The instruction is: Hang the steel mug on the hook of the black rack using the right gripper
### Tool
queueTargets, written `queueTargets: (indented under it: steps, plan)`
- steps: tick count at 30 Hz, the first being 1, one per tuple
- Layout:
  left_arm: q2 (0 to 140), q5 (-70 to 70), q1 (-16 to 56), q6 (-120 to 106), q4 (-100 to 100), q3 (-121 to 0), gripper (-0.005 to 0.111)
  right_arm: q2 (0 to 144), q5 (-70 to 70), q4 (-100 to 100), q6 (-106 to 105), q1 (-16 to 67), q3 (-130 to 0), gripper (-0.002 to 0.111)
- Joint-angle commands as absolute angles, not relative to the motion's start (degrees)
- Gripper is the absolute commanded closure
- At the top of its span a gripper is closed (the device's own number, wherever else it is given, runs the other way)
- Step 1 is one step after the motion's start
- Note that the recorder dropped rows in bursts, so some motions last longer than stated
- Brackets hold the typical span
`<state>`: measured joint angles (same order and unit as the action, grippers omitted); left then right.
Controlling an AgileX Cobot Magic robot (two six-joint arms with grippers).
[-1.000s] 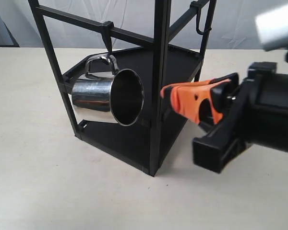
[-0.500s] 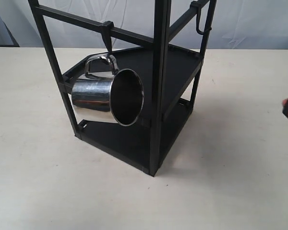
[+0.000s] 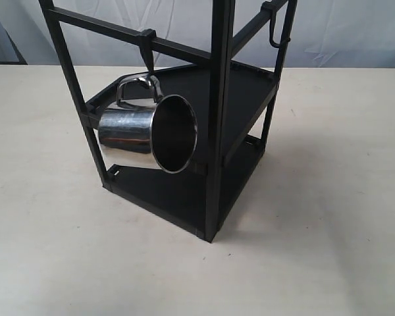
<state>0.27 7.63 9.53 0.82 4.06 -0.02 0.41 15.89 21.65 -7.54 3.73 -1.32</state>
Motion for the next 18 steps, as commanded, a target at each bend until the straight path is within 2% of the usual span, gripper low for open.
queueTargets:
  steps: [1, 15, 18]
  plan:
    - [0.0, 7.32, 9.8, 0.96, 4.11, 0.0, 0.105, 0.0, 16.21, 21.23, -7.93, 3.4, -0.94, 0.108]
    - [0.0, 7.32, 9.8, 0.96, 4.11, 0.0, 0.105, 0.0, 16.11, 20.82, -7.78, 3.4, -0.94, 0.108]
    - [0.0, 7.32, 9.8, 0.96, 4.11, 0.0, 0.105, 0.0, 16.21, 14.85, -7.81, 3.4, -0.63, 0.108]
